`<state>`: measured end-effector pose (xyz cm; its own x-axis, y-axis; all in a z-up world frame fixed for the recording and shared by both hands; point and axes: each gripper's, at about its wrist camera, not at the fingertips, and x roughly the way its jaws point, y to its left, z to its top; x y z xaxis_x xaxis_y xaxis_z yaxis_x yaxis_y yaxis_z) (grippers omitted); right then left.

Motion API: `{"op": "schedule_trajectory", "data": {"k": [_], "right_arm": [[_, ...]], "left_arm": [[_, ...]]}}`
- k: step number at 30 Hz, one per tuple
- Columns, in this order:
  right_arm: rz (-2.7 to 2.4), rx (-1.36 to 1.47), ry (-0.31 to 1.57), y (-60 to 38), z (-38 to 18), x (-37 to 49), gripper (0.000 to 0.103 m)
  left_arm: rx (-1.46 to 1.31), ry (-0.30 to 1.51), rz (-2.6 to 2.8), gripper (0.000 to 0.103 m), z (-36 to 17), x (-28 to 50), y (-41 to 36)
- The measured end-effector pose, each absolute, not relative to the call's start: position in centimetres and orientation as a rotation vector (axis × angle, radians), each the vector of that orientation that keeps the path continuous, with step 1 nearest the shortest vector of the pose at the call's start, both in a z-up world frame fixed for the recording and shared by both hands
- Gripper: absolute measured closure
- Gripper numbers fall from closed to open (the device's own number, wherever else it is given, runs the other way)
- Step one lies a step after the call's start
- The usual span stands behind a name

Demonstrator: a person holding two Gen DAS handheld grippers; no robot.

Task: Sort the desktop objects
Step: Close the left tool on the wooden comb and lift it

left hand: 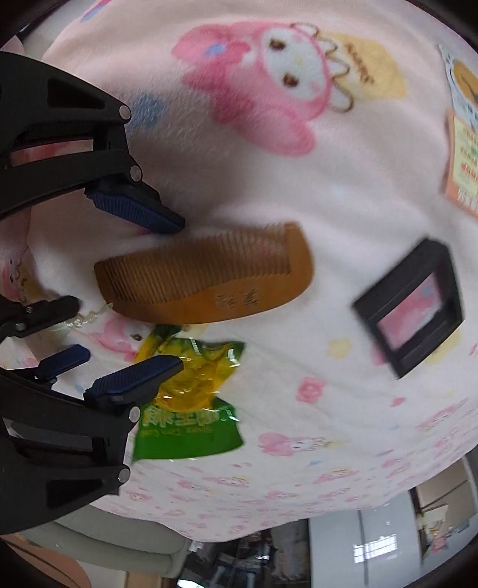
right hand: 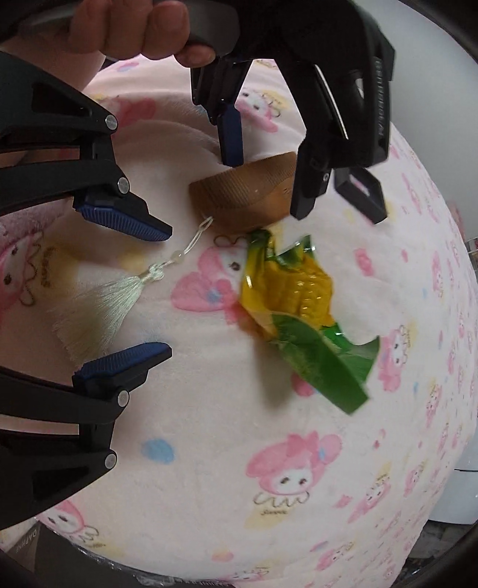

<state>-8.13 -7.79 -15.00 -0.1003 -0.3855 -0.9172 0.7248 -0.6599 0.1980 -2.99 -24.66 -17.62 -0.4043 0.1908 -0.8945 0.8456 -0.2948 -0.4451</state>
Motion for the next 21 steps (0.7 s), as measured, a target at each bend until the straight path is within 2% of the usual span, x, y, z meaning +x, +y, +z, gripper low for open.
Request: {"op": "schedule_trajectory", "data": {"k": [1,4,5,10,13,15,17,18,21], "right_arm": [[-1.866,1.406,0.404,-7.5,-15.1,-8.1,0.087],[-1.893,1.409,0.365,-6.5,-14.6,-8.2,0.099],[-1.911,1.401,0.361,-6.0,-14.2,-8.2,0.099],[-2.017,1.344,0.375,-3.6,-11.7,-8.1,0.099],[-2.079,1.324,0.382,-2.1,-10.6,-8.9,0.099],[-2.12,1.312,0.386,-1.2,-10.0,-9.3,0.099],[-2.146,1.305,0.383,-0.7,-9.6,-9.7,0.099],[-2.147,1.306,0.375,-0.8,-9.5,-10.0,0.099],[-2.142,1.31,0.36,-1.2,-9.6,-10.3,0.099]], "left_arm": [[1.326,1.434,-1.76,0.058,-17.5,-3.3,-24.2],[1.323,1.41,-1.808,0.074,-16.5,-3.7,-23.0],[1.332,1.404,-1.828,0.079,-16.2,-4.0,-22.4],[1.444,1.404,-1.939,0.085,-15.0,-5.9,-19.0],[1.506,1.502,-1.951,0.084,-15.1,-6.9,-17.3],[1.487,1.547,-1.942,0.074,-14.9,-6.6,-17.2],[1.401,1.541,-1.947,0.052,-14.5,-5.5,-18.1],[1.354,1.53,-1.948,0.049,-14.1,-5.2,-18.6],[1.271,1.479,-1.916,0.048,-13.8,-5.1,-19.8]]}}
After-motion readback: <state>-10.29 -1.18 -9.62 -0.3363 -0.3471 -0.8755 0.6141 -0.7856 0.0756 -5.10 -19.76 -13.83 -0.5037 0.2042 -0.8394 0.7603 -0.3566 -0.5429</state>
